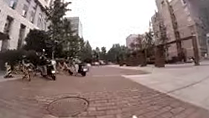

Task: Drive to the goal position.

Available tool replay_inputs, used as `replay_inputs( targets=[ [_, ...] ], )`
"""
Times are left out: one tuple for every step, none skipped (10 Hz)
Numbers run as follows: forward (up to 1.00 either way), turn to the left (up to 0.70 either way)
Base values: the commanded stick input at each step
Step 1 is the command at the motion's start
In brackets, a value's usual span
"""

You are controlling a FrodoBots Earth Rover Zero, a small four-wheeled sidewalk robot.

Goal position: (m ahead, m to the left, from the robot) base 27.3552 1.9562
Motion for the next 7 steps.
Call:
replay_inputs(
  targets=[
    [0.7,0.0],
    [0.7,0.0],
    [0.7,0.0],
    [0.7,0.0],
    [0.7,0.0],
    [0.7,0.0],
    [0.7,0.0]
  ],
)
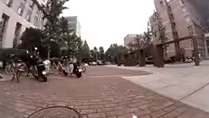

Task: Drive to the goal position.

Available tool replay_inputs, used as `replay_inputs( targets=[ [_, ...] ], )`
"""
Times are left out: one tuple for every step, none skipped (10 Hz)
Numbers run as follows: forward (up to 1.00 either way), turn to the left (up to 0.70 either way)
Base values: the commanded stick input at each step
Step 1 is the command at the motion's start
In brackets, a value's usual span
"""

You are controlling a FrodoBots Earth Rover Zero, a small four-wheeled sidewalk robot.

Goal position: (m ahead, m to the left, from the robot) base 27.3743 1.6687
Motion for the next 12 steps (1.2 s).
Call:
replay_inputs(
  targets=[
    [0.7,0.0],
    [0.7,0.0],
    [0.7,0.0],
    [0.7,0.0],
    [0.7,0.0],
    [0.7,0.0],
    [0.7,0.0],
    [0.7,0.0],
    [0.7,0.0],
    [0.7,0.0],
    [0.7,0.0],
    [0.7,0.0]
  ],
)
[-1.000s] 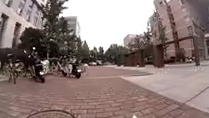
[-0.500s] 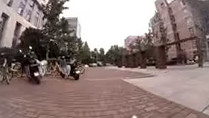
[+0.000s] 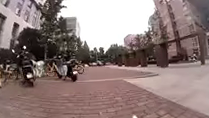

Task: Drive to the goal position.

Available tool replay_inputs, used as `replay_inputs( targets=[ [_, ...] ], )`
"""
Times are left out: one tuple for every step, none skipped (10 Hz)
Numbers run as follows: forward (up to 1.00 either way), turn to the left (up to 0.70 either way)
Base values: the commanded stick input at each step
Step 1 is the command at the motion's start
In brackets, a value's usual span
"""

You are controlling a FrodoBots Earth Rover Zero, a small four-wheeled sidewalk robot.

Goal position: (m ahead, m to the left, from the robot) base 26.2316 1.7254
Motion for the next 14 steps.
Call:
replay_inputs(
  targets=[
    [0.7,0.0],
    [0.7,0.0],
    [0.7,0.0],
    [0.7,0.0],
    [0.7,0.0],
    [0.7,0.0],
    [0.7,0.0],
    [0.7,0.0],
    [0.7,0.0],
    [0.7,0.0],
    [0.7,0.0],
    [0.7,0.0],
    [0.7,0.0],
    [0.7,0.0]
  ],
)
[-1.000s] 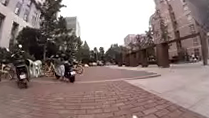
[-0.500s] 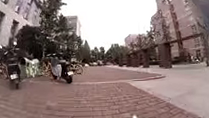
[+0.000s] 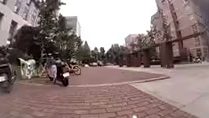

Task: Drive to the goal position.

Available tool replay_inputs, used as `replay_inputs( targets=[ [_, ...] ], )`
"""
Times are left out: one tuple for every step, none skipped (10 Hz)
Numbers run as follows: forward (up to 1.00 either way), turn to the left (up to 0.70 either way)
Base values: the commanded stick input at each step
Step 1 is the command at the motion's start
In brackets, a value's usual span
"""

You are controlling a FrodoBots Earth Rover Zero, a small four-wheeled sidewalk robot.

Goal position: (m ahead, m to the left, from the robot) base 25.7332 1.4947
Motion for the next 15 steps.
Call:
replay_inputs(
  targets=[
    [0.7,0.0],
    [0.7,0.0],
    [0.7,0.0],
    [0.7,0.0],
    [0.7,0.0],
    [0.7,0.0],
    [0.7,0.0],
    [0.7,0.0],
    [0.7,0.0],
    [0.7,0.0],
    [0.7,0.0],
    [0.7,0.0],
    [0.7,0.0],
    [0.7,0.0],
    [0.7,0.0]
  ],
)
